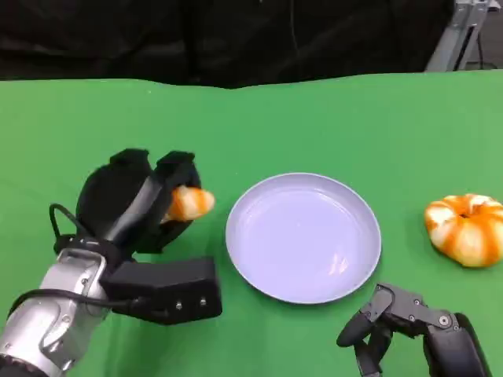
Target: Grasp the bread from the table and place it into the plate.
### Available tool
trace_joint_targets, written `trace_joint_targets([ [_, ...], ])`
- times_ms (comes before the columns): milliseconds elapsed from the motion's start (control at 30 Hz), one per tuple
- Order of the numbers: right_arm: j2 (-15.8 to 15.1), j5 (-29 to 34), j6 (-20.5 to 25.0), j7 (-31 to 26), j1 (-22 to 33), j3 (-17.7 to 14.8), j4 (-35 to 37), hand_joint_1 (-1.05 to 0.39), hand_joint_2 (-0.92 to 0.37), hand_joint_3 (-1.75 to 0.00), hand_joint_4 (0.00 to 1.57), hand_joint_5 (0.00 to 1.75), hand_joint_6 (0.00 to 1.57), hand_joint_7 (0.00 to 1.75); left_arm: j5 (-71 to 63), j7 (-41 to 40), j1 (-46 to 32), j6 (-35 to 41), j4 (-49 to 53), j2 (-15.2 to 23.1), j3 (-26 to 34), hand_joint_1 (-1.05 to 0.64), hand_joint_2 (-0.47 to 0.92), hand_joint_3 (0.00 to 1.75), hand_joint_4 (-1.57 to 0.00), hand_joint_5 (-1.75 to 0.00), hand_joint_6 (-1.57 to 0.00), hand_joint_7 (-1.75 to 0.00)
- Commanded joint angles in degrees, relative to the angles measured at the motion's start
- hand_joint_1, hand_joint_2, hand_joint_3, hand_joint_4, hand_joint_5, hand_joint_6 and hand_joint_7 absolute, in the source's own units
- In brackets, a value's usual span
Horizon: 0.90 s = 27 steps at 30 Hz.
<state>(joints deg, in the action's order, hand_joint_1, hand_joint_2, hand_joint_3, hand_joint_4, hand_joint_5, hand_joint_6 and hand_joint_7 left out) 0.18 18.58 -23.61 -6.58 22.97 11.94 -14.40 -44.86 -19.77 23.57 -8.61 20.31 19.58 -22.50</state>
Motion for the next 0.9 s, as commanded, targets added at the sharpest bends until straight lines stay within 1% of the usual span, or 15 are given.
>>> trace_joint_targets([
  [33,-0.16,-0.61,0.44,-0.17,0.09,-0.20,0.10,-0.01,-0.31,-1.35,0.85,1.67,0.84,1.30,0.20,-0.48,-0.20,-0.84,-1.90,0.07,0.85,-0.14,0.37,1.26,-0.88,-1.75,-0.71,-1.69],
  [100,-0.14,-0.57,0.26,-0.24,0.21,-0.15,0.10,-0.01,-0.31,-1.35,0.85,1.67,0.84,1.30,0.31,-0.26,0.37,-1.58,-2.10,-0.56,0.49,-0.14,0.37,1.26,-0.88,-1.75,-0.71,-1.69],
  [133,-0.12,-0.61,0.11,-0.28,0.33,-0.11,0.09,-0.02,-0.31,-1.35,0.84,1.66,0.84,1.30,0.43,-0.11,0.92,-2.17,-2.19,-1.17,0.13,-0.15,0.35,1.26,-0.87,-1.75,-0.72,-1.65],
  [200,-0.10,-0.65,-0.04,-0.31,0.44,-0.07,0.08,-0.03,-0.30,-1.35,0.84,1.66,0.84,1.30,0.46,0.08,1.49,-2.89,-2.21,-1.90,-0.13,-0.16,0.35,1.26,-0.87,-1.75,-0.73,-1.63],
  [267,-0.03,-0.70,0.02,-0.28,0.57,0.04,-0.17,-0.03,-0.30,-1.35,0.84,1.66,0.84,1.30,0.33,0.22,2.88,-3.54,-1.29,-3.43,-0.72,-0.17,0.36,1.27,-0.87,-1.75,-0.74,-1.61],
  [433,0.07,-0.61,0.06,-0.40,0.69,0.10,-0.43,-0.02,-0.29,-1.36,0.83,1.64,0.84,1.31,0.04,-0.99,6.27,-6.02,3.57,-7.08,-2.37,-0.18,0.34,1.28,-0.90,-1.75,-0.76,-1.62],
  [533,0.07,-0.92,0.25,-0.19,0.85,0.13,-0.68,-0.02,-0.29,-1.36,0.83,1.68,0.83,1.31,-0.21,-1.52,7.69,-6.77,5.85,-8.59,-3.24,-0.18,0.33,1.29,-0.89,-1.75,-0.75,-1.62],
  [700,0.55,-0.11,0.48,-0.59,1.95,1.01,-1.59,-0.03,-0.29,-1.36,0.82,1.68,0.84,1.31,-0.55,-4.47,10.41,-9.44,12.46,-12.76,-5.73,-0.18,0.29,1.31,-0.89,-1.75,-0.75,-1.66],
  [800,0.51,0.00,0.26,-0.66,2.28,1.18,-1.98,-0.04,-0.29,-1.36,0.81,1.68,0.84,1.31,-0.96,-3.56,11.38,-8.87,14.38,-14.50,-6.94,-0.19,0.35,1.23,-0.86,-1.75,-0.69,-1.73],
  [900,0.44,-0.01,0.21,-0.70,2.33,1.24,-2.07,-0.04,-0.30,-1.36,0.81,1.69,0.83,1.31,-1.02,-3.56,11.88,-8.72,15.28,-14.93,-7.40,-0.20,0.39,1.17,-0.85,-1.75,-0.69,-1.72],
])
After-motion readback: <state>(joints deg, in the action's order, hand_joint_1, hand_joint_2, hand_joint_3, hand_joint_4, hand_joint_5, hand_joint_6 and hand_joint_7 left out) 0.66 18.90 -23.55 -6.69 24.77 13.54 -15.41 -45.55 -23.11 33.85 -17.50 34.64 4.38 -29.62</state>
